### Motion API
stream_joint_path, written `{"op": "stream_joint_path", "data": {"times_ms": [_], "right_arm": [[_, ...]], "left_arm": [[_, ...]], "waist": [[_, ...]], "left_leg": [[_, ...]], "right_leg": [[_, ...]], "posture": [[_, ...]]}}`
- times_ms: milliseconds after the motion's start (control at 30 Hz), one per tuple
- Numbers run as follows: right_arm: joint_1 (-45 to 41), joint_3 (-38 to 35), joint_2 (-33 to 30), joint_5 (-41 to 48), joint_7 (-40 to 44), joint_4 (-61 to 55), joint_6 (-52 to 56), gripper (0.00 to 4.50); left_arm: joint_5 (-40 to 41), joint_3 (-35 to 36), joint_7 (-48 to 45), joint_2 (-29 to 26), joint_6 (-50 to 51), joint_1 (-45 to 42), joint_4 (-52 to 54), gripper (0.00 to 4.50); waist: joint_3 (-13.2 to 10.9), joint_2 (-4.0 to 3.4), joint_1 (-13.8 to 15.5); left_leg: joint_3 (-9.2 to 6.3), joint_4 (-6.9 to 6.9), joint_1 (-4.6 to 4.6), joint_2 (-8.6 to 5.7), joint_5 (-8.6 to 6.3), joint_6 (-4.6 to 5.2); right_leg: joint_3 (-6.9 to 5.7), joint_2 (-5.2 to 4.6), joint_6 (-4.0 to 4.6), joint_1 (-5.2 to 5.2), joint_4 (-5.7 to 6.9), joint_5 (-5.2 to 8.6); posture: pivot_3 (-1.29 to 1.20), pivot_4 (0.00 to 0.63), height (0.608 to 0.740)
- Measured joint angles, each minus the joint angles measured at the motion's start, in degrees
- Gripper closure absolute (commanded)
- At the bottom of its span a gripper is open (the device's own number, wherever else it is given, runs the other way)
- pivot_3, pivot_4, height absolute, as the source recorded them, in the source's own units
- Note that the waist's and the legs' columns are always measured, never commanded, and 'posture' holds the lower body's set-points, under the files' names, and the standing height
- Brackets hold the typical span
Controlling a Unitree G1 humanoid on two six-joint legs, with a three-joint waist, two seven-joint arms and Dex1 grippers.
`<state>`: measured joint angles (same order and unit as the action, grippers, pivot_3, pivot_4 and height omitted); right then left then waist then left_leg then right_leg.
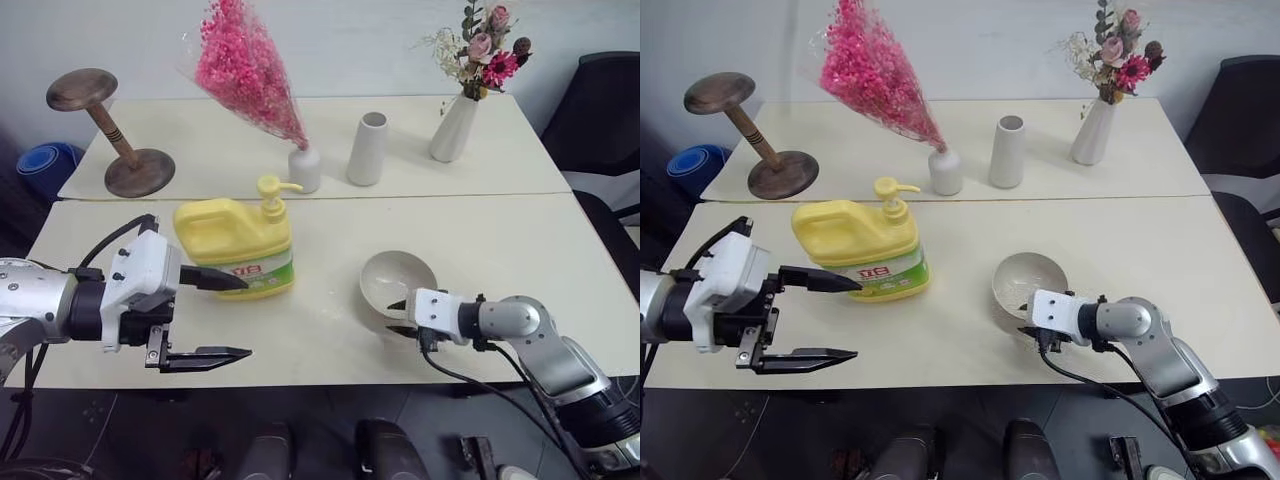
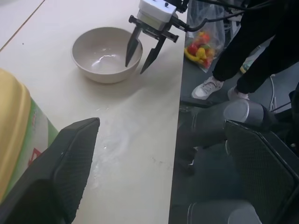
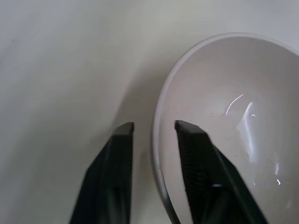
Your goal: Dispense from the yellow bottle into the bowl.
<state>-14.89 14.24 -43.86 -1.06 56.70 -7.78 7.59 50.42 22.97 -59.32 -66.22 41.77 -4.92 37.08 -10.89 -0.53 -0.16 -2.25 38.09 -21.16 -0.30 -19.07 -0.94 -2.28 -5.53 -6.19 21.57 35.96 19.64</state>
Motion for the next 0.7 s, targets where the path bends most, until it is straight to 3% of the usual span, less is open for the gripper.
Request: {"op": "stream_joint_path", "data": {"times_ms": [67, 367, 500, 633, 700], "right_arm": [[-0.3, 0.1, 0.0, -0.1, 0.1, 0.3, -0.4, 4.47], [-4.4, 1.3, 0.0, -0.5, 3.4, 1.1, -1.2, 4.47], [-12.8, 1.6, -1.2, 1.2, 9.9, 1.4, -1.6, 4.47], [-26.0, 1.8, 1.7, 6.9, 16.9, 4.1, 5.1, 4.47], [-33.3, 2.9, 3.1, 7.3, 20.0, 7.0, 5.3, 4.5]], "left_arm": [[-0.1, -0.2, 0.1, 0.1, 0.0, -0.3, -0.3, 0.0], [6.2, 0.2, 3.5, 0.8, 4.3, -7.3, -3.5, 0.0], [12.8, 2.9, 7.2, -0.1, 8.3, -18.4, -11.3, 0.0], [12.6, 0.6, 6.9, -2.1, 8.8, -28.6, -19.5, 0.0], [9.5, -1.9, 5.0, -3.2, 7.4, -32.0, -22.7, 0.39]], "waist": [[0.0, 0.0, 0.0], [0.0, 0.04, 0.0], [0.0, 0.05, -0.1], [-0.1, 0.13, -0.5], [-0.1, 0.13, -0.7]], "left_leg": [[0.0, 0.0, 0.0, -0.01, 0.0, 0.0], [-0.01, 0.07, -0.01, 0.01, 0.0, 0.0], [-0.02, 0.09, 0.02, 0.0, 0.01, -0.01], [0.0, 0.09, 0.0, 0.01, 0.03, -0.05], [-0.01, 0.05, -0.01, -0.01, 0.03, -0.05]], "right_leg": [[0.0, -0.01, 0.0, 0.0, 0.0, 0.0], [-0.02, 0.01, 0.0, 0.01, 0.06, 0.0], [-0.06, 0.07, -0.02, 0.03, 0.11, -0.01], [-0.41, 0.14, -0.04, 0.08, 0.23, -0.02], [-0.5, 0.12, -0.04, 0.12, 0.42, -0.02]], "posture": [[0.0, 0.15, 0.74], [0.0, 0.15, 0.74], [0.0, 0.15, 0.74], [0.0, 0.15, 0.74], [0.0, 0.15, 0.74]]}}
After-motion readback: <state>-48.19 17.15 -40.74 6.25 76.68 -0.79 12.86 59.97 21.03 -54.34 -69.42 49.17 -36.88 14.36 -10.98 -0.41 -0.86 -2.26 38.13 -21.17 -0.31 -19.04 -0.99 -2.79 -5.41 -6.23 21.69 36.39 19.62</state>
